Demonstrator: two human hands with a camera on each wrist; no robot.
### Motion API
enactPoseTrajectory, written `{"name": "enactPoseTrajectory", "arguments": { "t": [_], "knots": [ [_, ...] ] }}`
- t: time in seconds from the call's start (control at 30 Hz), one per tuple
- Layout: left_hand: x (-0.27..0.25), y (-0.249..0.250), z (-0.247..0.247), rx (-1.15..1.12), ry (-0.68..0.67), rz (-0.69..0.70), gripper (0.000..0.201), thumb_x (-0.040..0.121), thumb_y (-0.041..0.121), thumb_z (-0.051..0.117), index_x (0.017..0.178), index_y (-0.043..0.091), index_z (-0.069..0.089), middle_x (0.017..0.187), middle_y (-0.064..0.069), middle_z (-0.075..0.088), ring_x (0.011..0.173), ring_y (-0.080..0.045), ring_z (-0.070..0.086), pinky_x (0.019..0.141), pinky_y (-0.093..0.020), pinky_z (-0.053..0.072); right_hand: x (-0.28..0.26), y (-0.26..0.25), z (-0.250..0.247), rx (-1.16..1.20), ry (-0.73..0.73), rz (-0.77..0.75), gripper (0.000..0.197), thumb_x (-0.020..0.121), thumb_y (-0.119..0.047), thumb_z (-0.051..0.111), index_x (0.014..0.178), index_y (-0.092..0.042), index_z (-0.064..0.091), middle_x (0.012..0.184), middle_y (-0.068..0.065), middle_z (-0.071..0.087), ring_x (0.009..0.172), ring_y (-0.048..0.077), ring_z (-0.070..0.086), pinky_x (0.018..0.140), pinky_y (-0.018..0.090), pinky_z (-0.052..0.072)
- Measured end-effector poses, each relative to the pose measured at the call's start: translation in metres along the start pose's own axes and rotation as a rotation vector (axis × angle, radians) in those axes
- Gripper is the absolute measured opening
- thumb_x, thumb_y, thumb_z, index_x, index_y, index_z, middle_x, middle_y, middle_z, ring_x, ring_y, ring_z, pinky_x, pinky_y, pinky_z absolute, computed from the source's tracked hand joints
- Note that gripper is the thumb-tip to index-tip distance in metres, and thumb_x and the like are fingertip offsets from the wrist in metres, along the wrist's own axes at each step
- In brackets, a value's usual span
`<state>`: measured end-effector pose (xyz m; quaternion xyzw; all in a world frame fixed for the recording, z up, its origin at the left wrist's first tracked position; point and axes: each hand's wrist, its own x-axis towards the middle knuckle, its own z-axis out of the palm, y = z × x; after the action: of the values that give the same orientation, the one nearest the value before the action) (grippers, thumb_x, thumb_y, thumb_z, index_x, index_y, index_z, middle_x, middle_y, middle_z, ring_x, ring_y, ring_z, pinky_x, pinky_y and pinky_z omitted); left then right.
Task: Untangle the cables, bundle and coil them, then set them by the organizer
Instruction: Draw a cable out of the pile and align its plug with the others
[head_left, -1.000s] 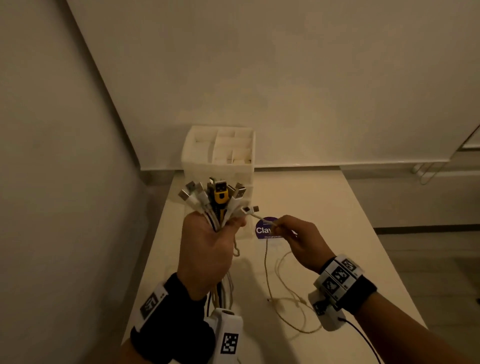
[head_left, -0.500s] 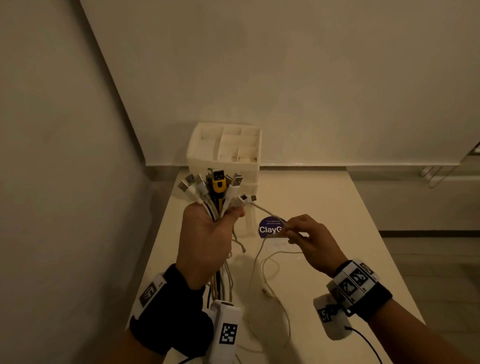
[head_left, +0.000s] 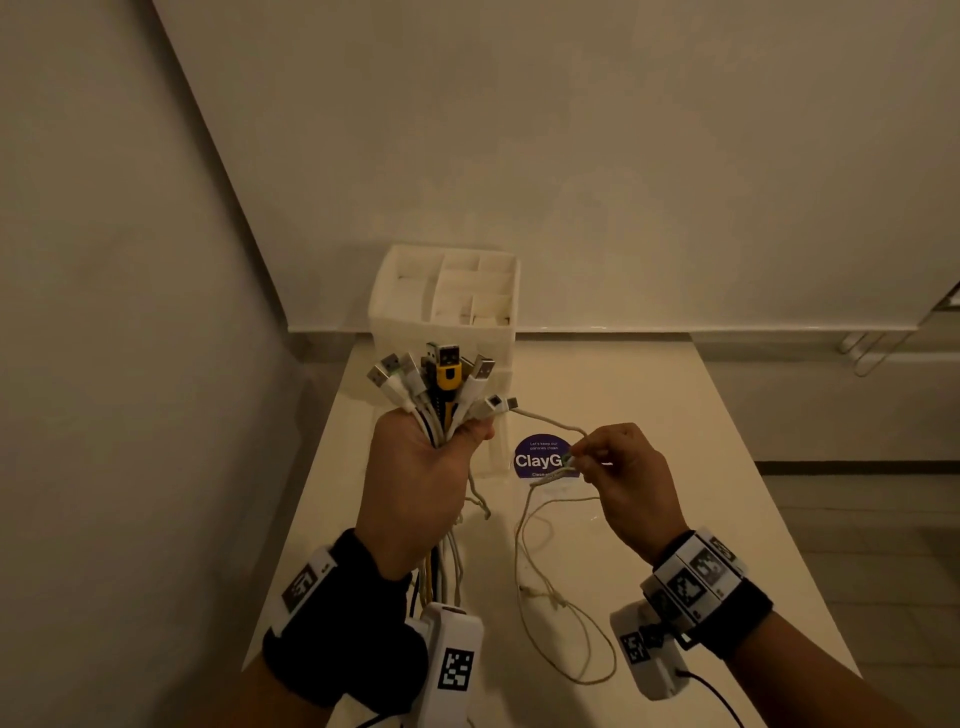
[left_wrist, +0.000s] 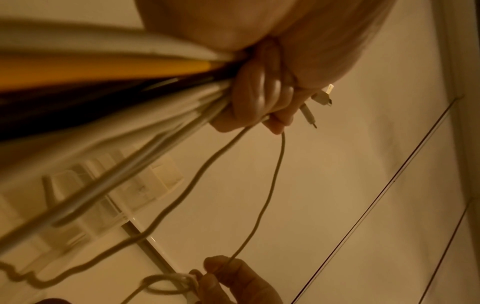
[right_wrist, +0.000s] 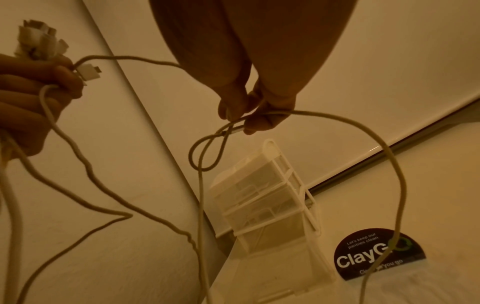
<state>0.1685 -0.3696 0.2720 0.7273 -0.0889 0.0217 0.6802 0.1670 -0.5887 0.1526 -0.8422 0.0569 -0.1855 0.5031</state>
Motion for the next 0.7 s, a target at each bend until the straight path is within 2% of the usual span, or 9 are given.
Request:
{"name": "enactPoseTrajectory", "arguments": {
  "t": [0.07, 0.17, 0.23, 0.3, 0.37, 0.43, 0.5, 0.6, 0.7],
  "knots": [
    [-0.001, -0.001, 0.002, 0.001, -0.004, 0.005, 0.009, 0.087, 0.019, 0.063, 0.079, 0.014, 0.064, 0.066, -0.009, 0.046, 0.071, -0.042, 0.036, 0.039, -0.033, 0.030, 0.001, 0.000, 0.000, 0.027, 0.025, 0.017, 0.016, 0.085, 0.001, 0.066, 0.087, -0.014, 0.063, 0.093, 0.004, 0.061, 0.079, 0.014, 0.063, 0.065, 0.015, 0.050],
    [-0.002, 0.001, 0.005, 0.027, -0.038, -0.019, 0.013, 0.089, 0.013, 0.062, 0.076, 0.017, 0.063, 0.068, -0.008, 0.048, 0.073, -0.027, 0.043, 0.051, -0.060, 0.040, 0.000, 0.001, 0.001, 0.023, 0.007, 0.016, 0.018, 0.087, 0.001, 0.063, 0.087, -0.017, 0.059, 0.091, 0.005, 0.063, 0.080, 0.015, 0.062, 0.066, 0.020, 0.051],
    [0.000, -0.002, 0.006, 0.010, -0.035, -0.049, 0.014, 0.089, 0.012, 0.062, 0.075, 0.015, 0.064, 0.061, -0.010, 0.044, 0.063, -0.029, 0.043, 0.053, -0.061, 0.040, -0.003, 0.000, 0.002, -0.006, -0.031, -0.008, 0.026, 0.089, 0.001, 0.061, 0.086, -0.024, 0.057, 0.092, 0.003, 0.063, 0.085, 0.017, 0.063, 0.069, 0.025, 0.054],
    [0.002, -0.007, 0.005, 0.003, -0.009, -0.059, 0.017, 0.089, 0.012, 0.062, 0.073, 0.015, 0.065, 0.039, 0.003, 0.037, 0.035, -0.019, 0.040, 0.044, -0.038, 0.034, -0.006, -0.001, 0.001, -0.003, -0.050, -0.011, 0.029, 0.092, 0.001, 0.057, 0.087, -0.028, 0.053, 0.095, 0.001, 0.061, 0.086, 0.019, 0.065, 0.072, 0.035, 0.058],
    [0.003, -0.010, 0.003, 0.007, 0.001, -0.061, 0.019, 0.090, 0.012, 0.062, 0.072, 0.015, 0.065, 0.037, 0.014, 0.043, 0.031, -0.005, 0.042, 0.048, -0.027, 0.029, -0.007, -0.002, 0.001, 0.022, -0.062, 0.002, 0.027, 0.094, 0.000, 0.053, 0.088, -0.026, 0.051, 0.097, 0.002, 0.059, 0.083, 0.022, 0.065, 0.071, 0.042, 0.059],
    [0.004, -0.009, 0.003, 0.010, -0.014, -0.056, 0.018, 0.090, 0.013, 0.062, 0.073, 0.016, 0.065, 0.039, 0.005, 0.035, 0.034, -0.018, 0.038, 0.044, -0.035, 0.032, -0.007, -0.002, 0.000, 0.021, -0.070, 0.011, 0.028, 0.095, 0.002, 0.051, 0.089, -0.025, 0.051, 0.097, 0.002, 0.057, 0.085, 0.025, 0.064, 0.071, 0.046, 0.058],
    [0.004, -0.007, 0.004, -0.002, -0.019, -0.052, 0.017, 0.090, 0.014, 0.062, 0.074, 0.017, 0.065, 0.059, -0.010, 0.042, 0.061, -0.037, 0.040, 0.046, -0.045, 0.034, -0.005, -0.004, -0.001, 0.050, -0.070, 0.043, 0.024, 0.096, -0.001, 0.050, 0.089, -0.024, 0.050, 0.097, 0.005, 0.057, 0.086, 0.028, 0.063, 0.073, 0.049, 0.058],
    [0.003, -0.006, 0.003, -0.002, -0.027, -0.056, 0.017, 0.090, 0.014, 0.063, 0.073, 0.017, 0.065, 0.065, -0.009, 0.046, 0.073, -0.036, 0.040, 0.044, -0.039, 0.029, -0.004, -0.008, -0.001, 0.092, -0.112, 0.123, 0.023, 0.095, 0.002, 0.049, 0.084, -0.019, 0.047, 0.086, 0.008, 0.059, 0.079, 0.024, 0.063, 0.076, 0.050, 0.057],
    [0.002, -0.004, 0.003, 0.024, -0.051, -0.073, 0.016, 0.090, 0.013, 0.063, 0.074, 0.016, 0.066, 0.056, -0.010, 0.044, 0.057, -0.030, 0.040, 0.042, -0.035, 0.028, -0.004, -0.010, -0.001, 0.117, -0.145, 0.192, 0.027, 0.091, 0.009, 0.050, 0.079, -0.014, 0.041, 0.078, 0.006, 0.056, 0.075, 0.022, 0.060, 0.076, 0.048, 0.057]
  ]
}}
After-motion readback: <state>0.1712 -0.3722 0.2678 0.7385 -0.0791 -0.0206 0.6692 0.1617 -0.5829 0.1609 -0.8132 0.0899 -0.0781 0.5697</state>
